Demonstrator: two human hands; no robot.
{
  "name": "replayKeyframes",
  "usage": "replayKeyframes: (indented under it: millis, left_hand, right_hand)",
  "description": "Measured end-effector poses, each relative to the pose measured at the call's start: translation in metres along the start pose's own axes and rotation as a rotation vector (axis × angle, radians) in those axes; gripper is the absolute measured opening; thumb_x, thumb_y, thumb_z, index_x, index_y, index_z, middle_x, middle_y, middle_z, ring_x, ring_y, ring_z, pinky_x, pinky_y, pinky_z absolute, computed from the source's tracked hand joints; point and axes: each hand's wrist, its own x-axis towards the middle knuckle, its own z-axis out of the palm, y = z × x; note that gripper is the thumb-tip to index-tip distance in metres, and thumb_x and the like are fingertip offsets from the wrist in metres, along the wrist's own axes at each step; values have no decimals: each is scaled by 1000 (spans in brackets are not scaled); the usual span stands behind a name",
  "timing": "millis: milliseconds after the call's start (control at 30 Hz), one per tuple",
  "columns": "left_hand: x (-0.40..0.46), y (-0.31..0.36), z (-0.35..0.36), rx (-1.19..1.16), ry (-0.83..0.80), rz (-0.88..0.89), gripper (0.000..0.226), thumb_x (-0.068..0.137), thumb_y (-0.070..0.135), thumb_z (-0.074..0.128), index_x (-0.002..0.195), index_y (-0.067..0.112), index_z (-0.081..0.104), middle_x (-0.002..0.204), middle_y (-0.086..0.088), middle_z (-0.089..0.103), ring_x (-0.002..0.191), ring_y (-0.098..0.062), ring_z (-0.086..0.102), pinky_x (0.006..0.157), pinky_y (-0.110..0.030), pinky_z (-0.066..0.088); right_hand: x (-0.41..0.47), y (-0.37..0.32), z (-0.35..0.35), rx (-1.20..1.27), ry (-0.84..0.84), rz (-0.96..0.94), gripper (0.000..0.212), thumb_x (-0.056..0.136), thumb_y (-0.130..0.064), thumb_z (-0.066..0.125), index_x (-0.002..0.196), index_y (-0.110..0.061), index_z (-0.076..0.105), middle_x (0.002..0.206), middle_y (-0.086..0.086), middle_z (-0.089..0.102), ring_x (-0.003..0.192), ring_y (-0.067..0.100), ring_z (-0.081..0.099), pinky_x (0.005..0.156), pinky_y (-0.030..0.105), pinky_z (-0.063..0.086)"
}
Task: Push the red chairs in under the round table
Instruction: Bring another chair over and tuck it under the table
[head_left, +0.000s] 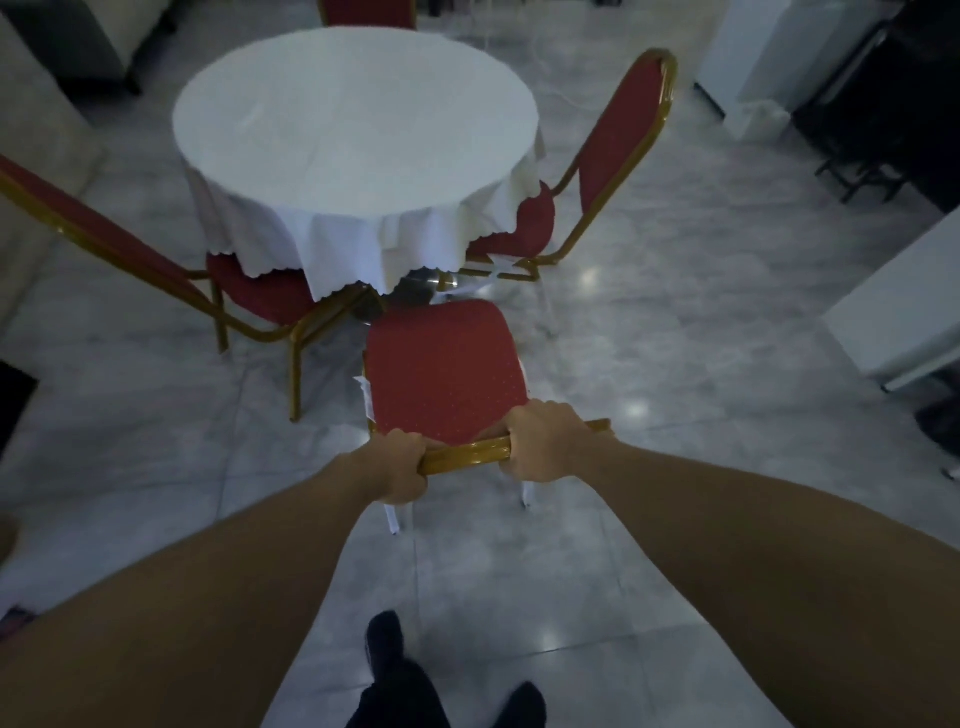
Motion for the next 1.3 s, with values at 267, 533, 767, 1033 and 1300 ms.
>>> replayKeyframes:
  millis: [267, 533, 767, 1033, 1300]
  left_hand:
    - [28, 2, -14, -115, 3, -60, 60, 80, 3, 52, 127, 39, 61, 93, 1, 64, 92, -24, 62, 71, -30, 46]
    - [96, -28, -75, -124, 72, -71, 53, 81, 5, 53, 122, 36, 64, 87, 4, 64, 87, -22, 62, 73, -33, 49]
    - [141, -53, -125, -131, 42, -95, 55, 79, -1, 50, 120, 32, 65, 78, 9, 57, 86, -23, 64, 70, -31, 47]
    - [177, -62, -159, -182, -37, -94, 67, 77, -2, 48, 133, 34, 60, 83, 7, 57, 88, -26, 65, 68, -32, 51]
    - [180, -61, -165, -173, -41, -151, 80, 80, -2, 50, 148, 41, 44, 110, -2, 64, 100, -25, 63, 83, -37, 57]
  right_hand:
    - [25, 24, -22, -57, -21, -104, 41, 91, -37, 62, 126, -52, 74, 102, -2, 78, 90, 24, 70, 79, 34, 52]
    - [111, 47, -74, -67, -32, -116, 41, 93, -41, 63, 130, -55, 71, 102, -5, 77, 88, 20, 67, 84, 35, 55]
    - [176, 57, -110, -71, -52, -119, 40, 94, -42, 61, 132, -49, 72, 107, -1, 76, 99, 25, 68, 84, 34, 49]
    - [217, 75, -132, -91, -69, -87, 41, 93, -46, 60, 131, -53, 71, 102, -4, 74, 89, 22, 64, 87, 39, 59]
    - [228, 80, -136, -88, -84, -197, 45, 90, -46, 58, 133, -55, 68, 97, -7, 74, 88, 19, 66, 82, 35, 54]
